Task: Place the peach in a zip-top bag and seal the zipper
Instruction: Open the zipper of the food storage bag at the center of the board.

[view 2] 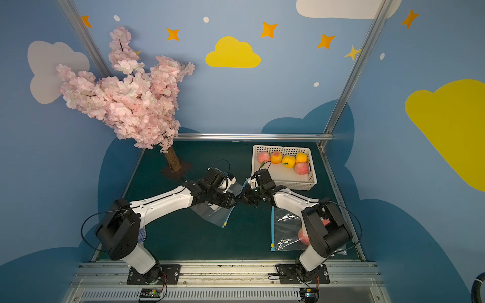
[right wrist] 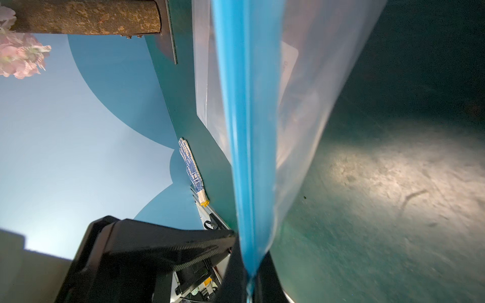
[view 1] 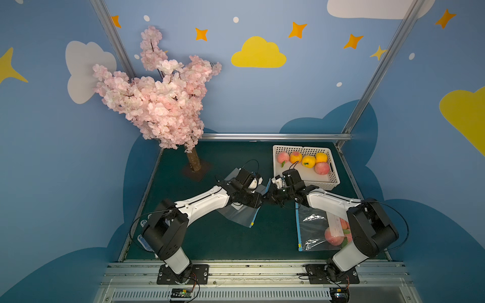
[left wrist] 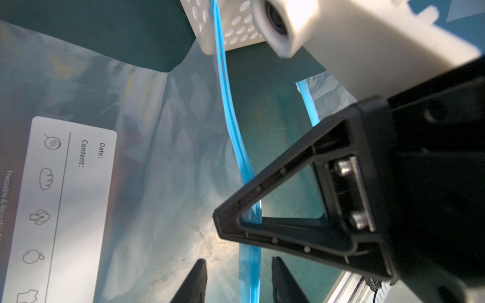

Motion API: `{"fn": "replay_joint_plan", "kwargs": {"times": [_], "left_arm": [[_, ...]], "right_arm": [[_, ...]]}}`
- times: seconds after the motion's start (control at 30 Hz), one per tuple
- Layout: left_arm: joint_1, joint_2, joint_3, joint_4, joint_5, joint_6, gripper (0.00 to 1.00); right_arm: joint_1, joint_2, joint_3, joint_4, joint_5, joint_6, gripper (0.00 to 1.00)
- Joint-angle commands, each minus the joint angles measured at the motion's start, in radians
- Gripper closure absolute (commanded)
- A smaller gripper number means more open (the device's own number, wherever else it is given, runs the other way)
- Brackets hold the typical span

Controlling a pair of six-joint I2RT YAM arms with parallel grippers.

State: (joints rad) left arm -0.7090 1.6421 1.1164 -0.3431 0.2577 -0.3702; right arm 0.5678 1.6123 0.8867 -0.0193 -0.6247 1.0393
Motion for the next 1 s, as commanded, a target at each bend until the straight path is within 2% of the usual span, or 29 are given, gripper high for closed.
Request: {"fn": "replay_joint_plan", "kwargs": {"times": [0.0, 0.3, 0.5, 0.67, 0.97], "left_arm": [[0.000, 0.012, -0.012, -0.010, -0.007, 0.012, 0.63], [0.001, 0.019, -0.017, -0.018, -0.018, 0.016, 0.65], [-0.009, 0.013, -0.009, -0.054, -0.116, 0.048, 0.70], [-0.015, 0.012, -0.003, -0.064, -0.140, 0.063, 0.75], [-0.063, 0.035, 0.024, -0.123, -0.214, 0.113, 0.75]], "right_arm": [[0.008, -0.002, 0.020, 0.011, -0.015, 0.002, 1.00], [0.008, -0.008, 0.023, 0.015, -0.022, 0.012, 1.00], [0.006, -0.012, 0.024, 0.000, -0.014, 0.011, 1.00], [0.007, -0.005, 0.029, -0.008, -0.016, 0.011, 1.00], [0.005, -0.006, 0.041, -0.016, -0.015, 0.026, 1.00]]}}
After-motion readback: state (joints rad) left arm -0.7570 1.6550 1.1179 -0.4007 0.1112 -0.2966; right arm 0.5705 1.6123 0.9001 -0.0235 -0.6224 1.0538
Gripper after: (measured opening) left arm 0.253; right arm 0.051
